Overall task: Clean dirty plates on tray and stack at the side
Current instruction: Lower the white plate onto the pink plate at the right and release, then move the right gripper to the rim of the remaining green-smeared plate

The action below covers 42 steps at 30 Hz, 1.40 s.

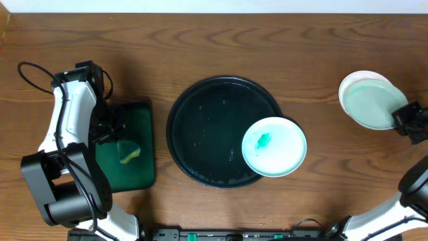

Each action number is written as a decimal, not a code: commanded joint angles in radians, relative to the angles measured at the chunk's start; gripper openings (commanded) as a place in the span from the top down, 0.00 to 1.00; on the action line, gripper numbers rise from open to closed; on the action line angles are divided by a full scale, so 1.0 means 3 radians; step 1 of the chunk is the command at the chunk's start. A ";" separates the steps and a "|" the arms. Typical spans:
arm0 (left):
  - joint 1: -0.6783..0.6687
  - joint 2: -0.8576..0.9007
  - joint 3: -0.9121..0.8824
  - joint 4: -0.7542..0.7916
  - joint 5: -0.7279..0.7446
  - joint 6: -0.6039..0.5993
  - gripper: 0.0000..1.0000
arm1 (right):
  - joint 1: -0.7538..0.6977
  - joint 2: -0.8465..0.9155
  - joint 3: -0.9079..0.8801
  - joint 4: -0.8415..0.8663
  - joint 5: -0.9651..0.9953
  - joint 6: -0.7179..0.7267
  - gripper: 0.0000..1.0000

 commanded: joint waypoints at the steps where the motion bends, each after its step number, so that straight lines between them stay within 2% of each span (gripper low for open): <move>1: 0.0017 0.0037 -0.0018 -0.0039 0.0022 0.0045 0.93 | 0.0120 0.0126 0.0008 0.0109 -0.0214 0.0023 0.99; 4: 0.0017 0.0037 -0.0018 -0.0053 0.0022 0.0045 0.93 | 0.0200 0.0168 0.0008 0.0221 -0.0237 0.0023 0.99; 5: 0.0017 0.0037 -0.0018 -0.0056 0.0022 0.0045 0.93 | 0.0230 0.0169 0.0008 0.0249 -0.0238 0.0023 0.95; 6: 0.0017 0.0037 -0.0018 -0.0057 0.0022 0.0045 0.93 | 0.0261 0.0169 0.0010 0.0261 -0.0237 0.0022 0.85; 7: 0.0017 0.0037 -0.0018 -0.0057 0.0022 0.0045 0.93 | 0.0292 0.0169 0.0022 0.0259 -0.0235 0.0022 0.65; 8: 0.0017 0.0037 -0.0018 -0.0056 0.0022 0.0045 0.93 | 0.0318 0.0169 0.0029 0.0258 -0.0235 0.0020 0.34; 9: 0.0017 0.0037 -0.0018 -0.0056 0.0022 0.0045 0.93 | 0.0340 0.0168 0.0032 0.0258 -0.0235 0.0020 0.28; 13: 0.0017 0.0037 -0.0018 -0.0056 0.0022 0.0052 0.93 | 0.0365 0.0165 0.0151 0.0132 -0.0237 -0.0006 0.26; 18: 0.0017 0.0037 -0.0018 -0.0056 0.0022 0.0084 0.93 | 0.0370 0.0114 0.0692 -0.0409 -0.0235 -0.0108 0.26; 19: 0.0017 0.0037 -0.0018 -0.0055 0.0022 0.0084 0.93 | 0.0374 0.0092 0.0830 -0.0525 -0.0237 -0.0156 0.24; 21: 0.0017 0.0037 -0.0018 -0.0053 0.0022 0.0083 0.93 | 0.0408 0.0028 0.1110 -0.0782 -0.0226 -0.0231 0.11; 24: 0.0017 0.0037 -0.0018 -0.0047 0.0022 0.0083 0.93 | 0.0500 -0.0088 0.1512 -0.1139 -0.0224 -0.0388 0.05; 25: 0.0017 0.0037 -0.0018 -0.0041 0.0022 0.0083 0.93 | 0.0542 -0.0123 0.1612 -0.1247 -0.0224 -0.0451 0.15; 26: 0.0017 0.0037 -0.0018 -0.0038 0.0022 0.0083 0.93 | 0.0601 -0.0173 0.1706 -0.1367 -0.0224 -0.0533 0.34; 27: 0.0017 0.0037 -0.0018 -0.0029 0.0022 0.0083 0.93 | 0.0662 -0.0223 0.1757 -0.1445 -0.0219 -0.0567 0.66; 28: 0.0017 0.0037 -0.0018 -0.0028 0.0022 0.0083 0.93 | 0.0726 -0.0275 0.1783 -0.1498 -0.0224 -0.0579 0.88; 29: 0.0017 0.0037 -0.0018 -0.0027 0.0022 0.0083 0.93 | 0.0792 -0.0327 0.1788 -0.1541 -0.0226 -0.0577 0.88; 31: 0.0017 0.0037 -0.0018 -0.0027 0.0023 0.0083 0.93 | 0.0935 -0.0420 0.1788 -0.1637 -0.0270 -0.0577 0.65; 33: 0.0017 0.0037 -0.0018 -0.0027 0.0023 0.0083 0.93 | 0.1099 -0.0482 0.1788 -0.1776 -0.0384 -0.0579 0.57; 36: 0.0017 0.0037 -0.0018 -0.0028 0.0023 0.0083 0.92 | 0.1344 -0.0500 0.1776 -0.2112 -0.0390 -0.0603 0.63; 38: 0.0017 0.0037 -0.0018 -0.0029 0.0023 0.0084 0.93 | 0.1526 -0.0501 0.1676 -0.2300 -0.0383 -0.0617 0.62; 41: 0.0017 0.0037 -0.0018 -0.0029 0.0033 0.0084 0.93 | 0.1773 -0.0502 0.1411 -0.2368 -0.0352 -0.0652 0.51; 42: 0.0017 0.0037 -0.0018 -0.0029 0.0047 0.0085 0.93 | 0.1837 -0.0502 0.1307 -0.2365 -0.0328 -0.0652 0.54</move>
